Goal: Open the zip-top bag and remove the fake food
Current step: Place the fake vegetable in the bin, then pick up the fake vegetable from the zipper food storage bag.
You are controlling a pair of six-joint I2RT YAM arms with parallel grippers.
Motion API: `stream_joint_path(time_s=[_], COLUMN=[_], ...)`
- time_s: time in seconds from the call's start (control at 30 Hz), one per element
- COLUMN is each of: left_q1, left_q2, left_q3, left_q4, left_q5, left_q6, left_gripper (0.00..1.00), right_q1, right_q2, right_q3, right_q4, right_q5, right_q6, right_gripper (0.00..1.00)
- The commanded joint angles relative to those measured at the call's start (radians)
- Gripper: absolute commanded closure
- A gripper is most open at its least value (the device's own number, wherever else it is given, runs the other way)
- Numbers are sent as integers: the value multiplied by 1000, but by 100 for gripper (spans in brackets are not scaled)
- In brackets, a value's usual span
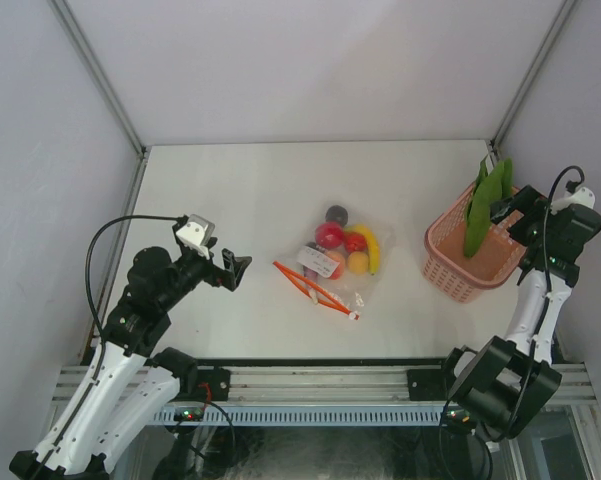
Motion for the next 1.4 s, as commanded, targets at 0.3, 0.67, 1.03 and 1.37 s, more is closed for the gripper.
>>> stream_joint_path(time_s=[0.3, 0.67, 1.03, 1.37], left_q1=[8, 7, 6, -201], left_q2=[-8, 16, 102, 78], left_q3=[-9, -14, -26, -157], left_q4=[43, 64, 179, 336], left_q5=[22, 102, 243, 86], left_q6=[-25, -66, -332, -632], left_gripper=[0, 1, 7, 19], right_q1=[-39, 123, 410, 732], right_q2=[-79, -88, -42, -8], right_q3=[14, 14, 65, 50], right_q4=[96, 51, -185, -215], right_q5=[-493, -793, -950, -613], right_q6=[-114, -310, -588, -706], right_gripper=[1, 1, 1, 1])
